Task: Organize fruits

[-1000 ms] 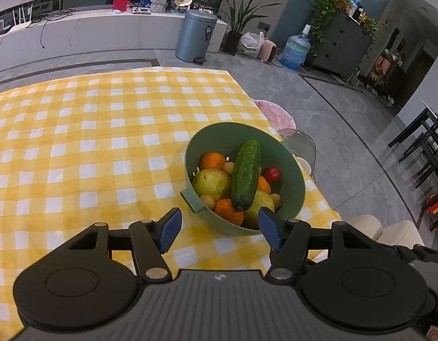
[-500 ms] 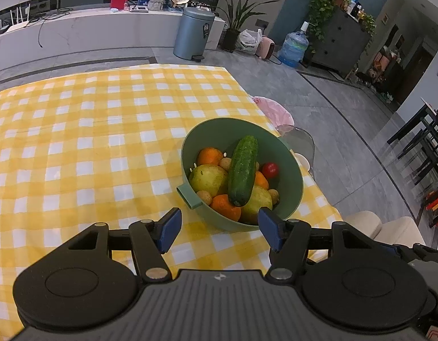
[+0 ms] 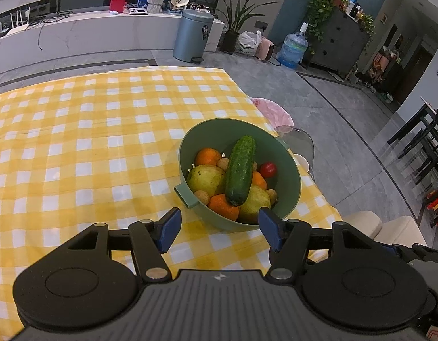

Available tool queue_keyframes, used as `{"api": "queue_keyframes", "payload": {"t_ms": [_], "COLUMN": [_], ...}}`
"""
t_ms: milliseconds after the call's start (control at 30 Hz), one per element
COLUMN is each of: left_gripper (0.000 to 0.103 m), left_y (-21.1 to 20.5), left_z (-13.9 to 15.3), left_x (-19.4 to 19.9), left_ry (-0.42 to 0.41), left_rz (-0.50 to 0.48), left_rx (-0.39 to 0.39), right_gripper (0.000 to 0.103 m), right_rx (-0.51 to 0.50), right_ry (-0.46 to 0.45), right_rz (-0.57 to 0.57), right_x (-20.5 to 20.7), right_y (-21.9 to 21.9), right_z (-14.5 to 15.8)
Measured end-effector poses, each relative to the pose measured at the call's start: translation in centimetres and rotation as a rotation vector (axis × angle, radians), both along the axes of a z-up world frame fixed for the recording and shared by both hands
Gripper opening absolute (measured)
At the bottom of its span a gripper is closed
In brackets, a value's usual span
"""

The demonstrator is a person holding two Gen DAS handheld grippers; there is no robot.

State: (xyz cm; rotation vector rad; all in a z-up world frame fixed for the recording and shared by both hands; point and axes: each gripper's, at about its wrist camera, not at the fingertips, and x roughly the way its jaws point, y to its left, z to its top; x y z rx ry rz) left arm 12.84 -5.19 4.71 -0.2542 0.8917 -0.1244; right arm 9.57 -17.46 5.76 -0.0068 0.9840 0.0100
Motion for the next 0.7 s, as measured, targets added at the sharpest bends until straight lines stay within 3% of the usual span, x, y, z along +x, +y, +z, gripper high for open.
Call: {"api": "queue_keyframes", "payload": {"t_ms": [700], "left_gripper": [0.075], "left_y": [0.07], "left_z": [0.21], "left_x": [-0.04], "left_ry": [-0.011], "left_rz": [0.010], "left_rx": [-0.008], "right_gripper": [0.094], "right_rx": [-0.010], "right_ry": [-0.016], "right_rz": [0.013], "right_x": [-0.14], "right_y": [0.26], "right_z": [0.52]}}
